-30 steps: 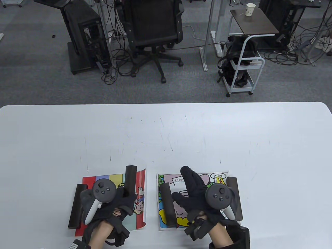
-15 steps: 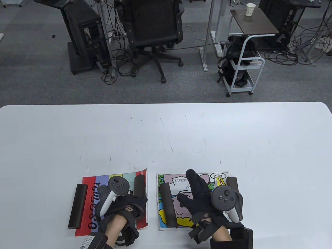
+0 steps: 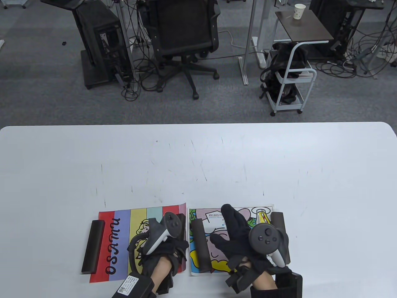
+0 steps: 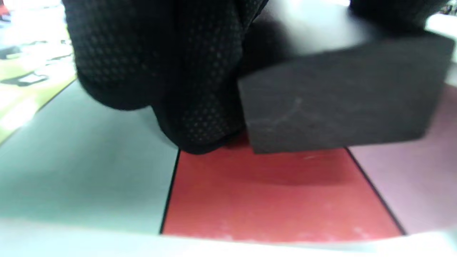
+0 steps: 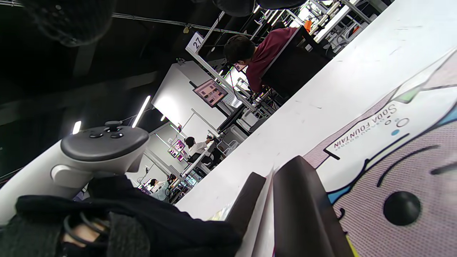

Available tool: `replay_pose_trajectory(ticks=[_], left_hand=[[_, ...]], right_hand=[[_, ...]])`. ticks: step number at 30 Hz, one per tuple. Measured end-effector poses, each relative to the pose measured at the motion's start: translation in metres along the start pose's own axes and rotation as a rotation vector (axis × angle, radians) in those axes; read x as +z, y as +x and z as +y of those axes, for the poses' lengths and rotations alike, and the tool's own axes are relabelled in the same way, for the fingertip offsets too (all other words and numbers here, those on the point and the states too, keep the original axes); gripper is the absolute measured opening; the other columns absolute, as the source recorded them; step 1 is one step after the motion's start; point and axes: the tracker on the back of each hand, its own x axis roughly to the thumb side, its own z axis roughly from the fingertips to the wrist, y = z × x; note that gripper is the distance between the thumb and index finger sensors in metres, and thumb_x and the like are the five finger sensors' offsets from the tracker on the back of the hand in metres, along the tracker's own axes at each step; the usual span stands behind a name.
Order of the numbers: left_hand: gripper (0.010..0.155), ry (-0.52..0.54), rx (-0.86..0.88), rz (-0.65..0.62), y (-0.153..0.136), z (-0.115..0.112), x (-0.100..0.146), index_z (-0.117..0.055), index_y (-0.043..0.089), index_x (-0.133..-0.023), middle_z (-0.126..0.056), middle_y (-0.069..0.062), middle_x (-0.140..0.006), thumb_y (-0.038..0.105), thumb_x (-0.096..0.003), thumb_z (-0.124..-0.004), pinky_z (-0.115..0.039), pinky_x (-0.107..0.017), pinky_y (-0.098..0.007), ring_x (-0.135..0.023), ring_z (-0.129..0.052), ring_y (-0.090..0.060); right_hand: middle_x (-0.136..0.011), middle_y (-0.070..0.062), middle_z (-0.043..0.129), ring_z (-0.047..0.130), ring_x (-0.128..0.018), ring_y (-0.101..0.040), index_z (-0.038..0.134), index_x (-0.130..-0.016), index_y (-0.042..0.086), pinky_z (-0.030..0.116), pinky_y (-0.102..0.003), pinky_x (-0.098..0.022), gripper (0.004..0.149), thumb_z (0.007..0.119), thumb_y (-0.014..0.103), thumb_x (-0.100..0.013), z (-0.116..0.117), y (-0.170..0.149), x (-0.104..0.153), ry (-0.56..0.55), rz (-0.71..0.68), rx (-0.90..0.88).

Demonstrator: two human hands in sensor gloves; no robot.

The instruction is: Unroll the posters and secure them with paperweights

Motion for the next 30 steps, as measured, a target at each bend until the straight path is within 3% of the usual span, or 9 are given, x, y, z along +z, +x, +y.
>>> replay_pose_trajectory(ticks=[5, 9, 13, 18, 24, 30], left_hand=[[0.078, 0.054, -0.135, 0.002, 0.012, -0.006, 0.001, -0.083, 0.003, -0.077, -0.097, -0.012, -0.056, 0.069, -0.0368, -0.073, -0.095, -0.023, -0.03, -0.029, -0.112, -0.012], [0.076, 0.052, -0.102, -0.013, 0.007, -0.007, 0.004, -0.082, 0.005, -0.08, -0.095, -0.012, -0.06, 0.068, -0.0384, -0.069, -0.094, -0.026, -0.032, -0.032, -0.111, -0.013], [0.078, 0.057, -0.004, -0.071, -0.003, 0.002, 0.01, -0.074, 0.007, -0.091, -0.088, -0.016, -0.077, 0.066, -0.0397, -0.067, -0.091, -0.034, -0.036, -0.048, -0.108, -0.021], [0.082, 0.172, 0.137, -0.199, -0.019, 0.031, 0.024, -0.058, 0.011, -0.102, -0.071, -0.018, -0.098, 0.065, -0.041, -0.065, -0.084, -0.05, -0.042, -0.078, -0.093, -0.032], [0.083, 0.368, 0.366, -0.406, -0.045, 0.054, 0.033, -0.051, 0.014, -0.106, -0.059, -0.018, -0.106, 0.065, -0.0417, -0.065, -0.075, -0.062, -0.05, -0.094, -0.076, -0.04], [0.084, 0.451, 0.522, -0.563, -0.063, 0.048, 0.028, -0.048, 0.018, -0.107, -0.054, -0.015, -0.11, 0.068, -0.0415, -0.063, -0.07, -0.066, -0.053, -0.1, -0.066, -0.042]], right_hand=[[-0.11, -0.016, 0.035, 0.038, -0.098, -0.046, 0.029, -0.103, 0.014, 0.042, -0.06, -0.071, 0.09, 0.072, 0.064, -0.041, -0.001, 0.0, 0.001, -0.001, 0.005, 0.027], [-0.11, -0.017, 0.034, 0.037, -0.098, -0.046, 0.029, -0.103, 0.014, 0.042, -0.06, -0.071, 0.09, 0.072, 0.064, -0.041, -0.001, 0.0, 0.001, 0.0, 0.005, 0.035], [-0.11, -0.017, 0.034, 0.037, -0.098, -0.046, 0.029, -0.103, 0.014, 0.041, -0.06, -0.071, 0.09, 0.073, 0.064, -0.041, -0.001, 0.0, 0.001, -0.001, 0.004, 0.035], [-0.11, -0.017, 0.035, 0.037, -0.098, -0.046, 0.029, -0.103, 0.014, 0.041, -0.06, -0.071, 0.09, 0.073, 0.064, -0.041, 0.0, 0.0, 0.001, 0.002, 0.007, 0.039], [-0.11, -0.017, 0.035, 0.037, -0.098, -0.046, 0.03, -0.103, 0.014, 0.041, -0.061, -0.071, 0.09, 0.073, 0.064, -0.041, 0.0, -0.001, 0.001, 0.011, 0.018, 0.048], [-0.11, -0.017, 0.036, 0.038, -0.098, -0.046, 0.03, -0.103, 0.014, 0.042, -0.061, -0.071, 0.09, 0.073, 0.064, -0.041, 0.003, -0.004, 0.0, 0.026, 0.039, 0.059]])
